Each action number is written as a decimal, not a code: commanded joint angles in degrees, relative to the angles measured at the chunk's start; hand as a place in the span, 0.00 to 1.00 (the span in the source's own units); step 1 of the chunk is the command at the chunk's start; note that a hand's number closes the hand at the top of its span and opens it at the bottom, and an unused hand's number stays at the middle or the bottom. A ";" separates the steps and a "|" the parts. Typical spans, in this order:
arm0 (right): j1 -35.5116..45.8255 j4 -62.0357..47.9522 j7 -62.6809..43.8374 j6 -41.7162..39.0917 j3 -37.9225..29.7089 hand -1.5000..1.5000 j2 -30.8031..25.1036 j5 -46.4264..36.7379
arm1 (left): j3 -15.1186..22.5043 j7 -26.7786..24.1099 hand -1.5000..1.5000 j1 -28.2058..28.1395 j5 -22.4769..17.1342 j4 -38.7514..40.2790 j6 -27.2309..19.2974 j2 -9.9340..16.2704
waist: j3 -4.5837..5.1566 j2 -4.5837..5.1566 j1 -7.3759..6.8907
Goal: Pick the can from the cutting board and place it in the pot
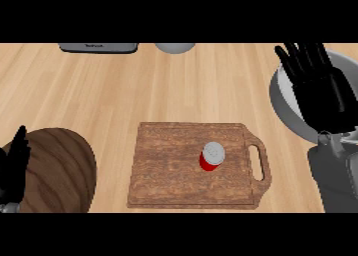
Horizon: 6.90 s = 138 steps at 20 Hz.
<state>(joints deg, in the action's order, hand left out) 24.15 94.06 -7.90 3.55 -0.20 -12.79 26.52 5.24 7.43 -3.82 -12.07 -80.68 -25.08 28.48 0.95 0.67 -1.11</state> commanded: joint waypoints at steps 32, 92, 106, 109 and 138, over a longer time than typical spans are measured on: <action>-2.49 10.95 -22.15 -12.00 24.20 0.00 -3.04 -25.50 | 13.02 -2.40 0.50 9.90 -0.06 4.14 23.12 -10.92 | -0.92 -0.55 0.60; -14.20 -44.69 33.24 -12.07 -6.68 1.00 2.95 -31.03 | -0.24 0.51 0.50 4.61 7.29 0.30 29.09 -17.33 | -0.94 -1.06 8.37; -35.98 -27.45 40.14 14.48 -28.42 1.00 1.58 -24.51 | 1.28 -1.44 0.50 5.33 9.13 1.98 29.39 -18.31 | -0.74 -0.83 3.68; -39.51 -15.43 32.58 20.35 -24.98 1.00 4.64 -28.43 | 0.38 2.58 0.50 7.61 7.74 -0.20 30.93 -16.85 | -0.76 -0.86 2.46; -1.78 -10.31 -34.26 2.51 -11.37 1.00 -19.47 -67.46 | 2.96 2.34 0.50 7.77 11.46 0.55 30.69 -20.99 | -0.94 -0.40 -0.45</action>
<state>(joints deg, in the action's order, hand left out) 14.15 91.62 -39.09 8.62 -14.82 -31.38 -38.01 6.74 7.97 5.11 -2.17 -80.57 7.05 8.96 -0.18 -0.02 -1.29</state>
